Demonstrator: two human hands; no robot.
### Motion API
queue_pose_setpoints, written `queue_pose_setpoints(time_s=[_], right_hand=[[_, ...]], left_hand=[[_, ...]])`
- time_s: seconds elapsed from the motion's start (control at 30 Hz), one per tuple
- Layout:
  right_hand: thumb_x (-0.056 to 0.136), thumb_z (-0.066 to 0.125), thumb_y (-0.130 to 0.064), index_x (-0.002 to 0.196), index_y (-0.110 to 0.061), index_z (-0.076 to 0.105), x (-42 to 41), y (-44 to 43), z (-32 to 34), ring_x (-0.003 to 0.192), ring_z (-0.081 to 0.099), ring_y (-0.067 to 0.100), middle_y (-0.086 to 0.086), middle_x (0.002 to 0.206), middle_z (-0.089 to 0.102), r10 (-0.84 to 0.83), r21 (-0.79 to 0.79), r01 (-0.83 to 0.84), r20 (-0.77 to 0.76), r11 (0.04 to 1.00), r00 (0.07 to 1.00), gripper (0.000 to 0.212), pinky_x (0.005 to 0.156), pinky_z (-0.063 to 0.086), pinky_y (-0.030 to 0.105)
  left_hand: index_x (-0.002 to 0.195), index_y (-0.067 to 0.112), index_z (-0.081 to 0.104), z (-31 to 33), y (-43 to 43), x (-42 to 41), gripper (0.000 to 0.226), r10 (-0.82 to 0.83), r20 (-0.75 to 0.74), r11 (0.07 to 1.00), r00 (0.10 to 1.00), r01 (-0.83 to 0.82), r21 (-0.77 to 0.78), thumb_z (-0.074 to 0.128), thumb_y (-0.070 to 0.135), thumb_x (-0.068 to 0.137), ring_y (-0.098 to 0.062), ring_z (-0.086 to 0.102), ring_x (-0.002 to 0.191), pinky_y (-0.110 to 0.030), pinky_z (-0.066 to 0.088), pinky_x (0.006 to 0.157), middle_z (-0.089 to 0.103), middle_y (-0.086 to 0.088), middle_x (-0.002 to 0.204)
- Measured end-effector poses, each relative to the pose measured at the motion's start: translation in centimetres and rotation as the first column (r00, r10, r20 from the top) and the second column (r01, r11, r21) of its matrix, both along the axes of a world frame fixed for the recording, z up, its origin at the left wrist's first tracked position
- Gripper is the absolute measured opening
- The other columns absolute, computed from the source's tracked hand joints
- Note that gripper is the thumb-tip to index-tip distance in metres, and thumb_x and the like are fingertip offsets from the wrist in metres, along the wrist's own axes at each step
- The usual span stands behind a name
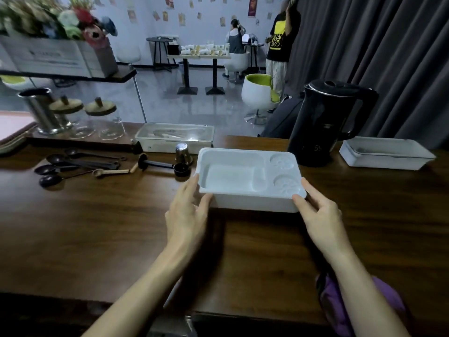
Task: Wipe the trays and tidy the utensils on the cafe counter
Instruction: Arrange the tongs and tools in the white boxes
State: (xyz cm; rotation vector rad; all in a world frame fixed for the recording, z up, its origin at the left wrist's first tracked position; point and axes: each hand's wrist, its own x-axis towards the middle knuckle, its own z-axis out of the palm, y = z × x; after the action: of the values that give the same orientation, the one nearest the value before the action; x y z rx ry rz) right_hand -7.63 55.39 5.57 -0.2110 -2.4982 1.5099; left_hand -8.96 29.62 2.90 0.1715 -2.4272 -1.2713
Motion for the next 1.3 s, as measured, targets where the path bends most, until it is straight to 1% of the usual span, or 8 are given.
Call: queue_pose_setpoints(time_s=[0.27,0.47,0.57,0.7,0.77,0.87,1.07,1.3], right_hand=[[0.1,0.062,-0.027,0.151,-0.026,0.044,3.6,-2.5,-3.3,0.128,0.042,0.0,-0.009,0.15,0.048,-0.007,-0.024,0.009,0.088,1.0,0.996,0.055,0.102,0.035,0.017],[0.098,0.064,-0.026,0.151,-0.027,0.045,4.5,-3.1,-4.7,0.133,0.051,0.008,-0.009,0.148,0.051,0.004,-0.048,0.002,0.113,0.999,0.994,0.056,0.11,0.042,0.026],[0.099,0.062,-0.026,0.152,-0.028,0.043,4.5,-3.1,-5.0,0.131,0.047,0.003,-0.017,0.144,0.048,0.03,-0.04,-0.026,0.118,0.999,0.993,0.056,0.105,0.041,0.017],[0.098,0.063,-0.032,0.146,-0.03,0.052,3.6,-1.6,-4.7,0.124,0.052,-0.001,-0.021,0.135,0.054,0.079,-0.034,-0.074,0.163,0.997,0.983,0.049,0.098,0.045,0.014],[0.097,0.063,-0.036,0.135,-0.032,0.063,2.5,-0.1,-4.2,0.115,0.057,-0.006,-0.023,0.125,0.062,0.09,-0.016,-0.089,0.17,0.996,0.981,0.038,0.087,0.045,0.006],[0.095,0.067,-0.035,0.128,-0.03,0.068,-0.2,2.2,-4.2,0.106,0.058,-0.011,-0.023,0.11,0.067,0.027,0.017,-0.03,0.13,0.999,0.991,0.034,0.092,0.048,0.014],[0.091,0.073,-0.035,0.15,-0.025,0.047,-6.3,3.7,-5.6,0.138,0.046,0.023,0.0,0.149,0.053,-0.095,0.09,0.084,0.123,0.992,0.988,0.065,0.112,0.041,0.039],[0.087,0.073,-0.048,0.155,-0.024,0.037,-9.6,4.0,-6.6,0.142,0.034,0.028,0.004,0.152,0.047,-0.079,0.208,0.042,0.171,0.977,0.982,0.08,0.112,0.032,0.042]], left_hand=[[0.149,0.04,0.046,-2.4,-3.3,4.2,0.06,-0.021,0.094,0.999,0.995,0.019,0.029,0.068,0.031,0.094,-0.004,0.058,0.089,-0.036,0.047,0.084,0.061,0.015,0.111],[0.15,0.035,0.047,-3.7,-4.4,5.3,0.055,-0.034,0.121,0.999,0.992,0.032,0.025,0.062,0.035,0.098,-0.006,0.06,0.095,-0.036,0.045,0.087,0.057,0.02,0.122],[0.147,0.035,0.05,-4.2,-4.4,5.4,0.05,-0.042,0.116,0.999,0.992,0.039,0.03,0.061,0.036,0.098,-0.004,0.059,0.095,-0.034,0.044,0.086,0.055,0.021,0.12],[0.139,0.034,0.053,-4.7,-4.4,4.0,0.045,-0.055,0.101,0.997,0.993,0.05,0.054,0.063,0.041,0.096,0.014,0.056,0.094,-0.037,0.046,0.089,0.054,0.015,0.134],[0.142,0.035,0.05,-4.8,-4.3,2.8,0.05,-0.09,0.1,0.995,0.991,0.086,0.041,0.065,0.044,0.095,0.015,0.053,0.108,-0.037,0.045,0.096,0.047,0.015,0.146],[0.141,0.036,0.053,-5.1,-4.0,1.6,0.059,-0.117,0.12,0.993,0.986,0.116,0.018,0.065,0.057,0.088,-0.008,0.04,0.142,-0.042,0.04,0.11,0.036,0.011,0.159],[0.128,0.036,0.065,-5.4,-3.6,1.9,0.063,-0.01,0.082,1.0,0.997,0.011,-0.014,0.056,0.07,0.076,-0.009,0.05,0.133,-0.037,0.041,0.105,0.053,0.016,0.147],[0.116,0.04,0.067,-5.1,-3.2,1.9,0.054,0.052,0.08,0.996,0.995,-0.046,-0.076,0.054,0.073,0.075,-0.004,0.052,0.123,-0.038,0.044,0.1,0.057,0.02,0.137]])
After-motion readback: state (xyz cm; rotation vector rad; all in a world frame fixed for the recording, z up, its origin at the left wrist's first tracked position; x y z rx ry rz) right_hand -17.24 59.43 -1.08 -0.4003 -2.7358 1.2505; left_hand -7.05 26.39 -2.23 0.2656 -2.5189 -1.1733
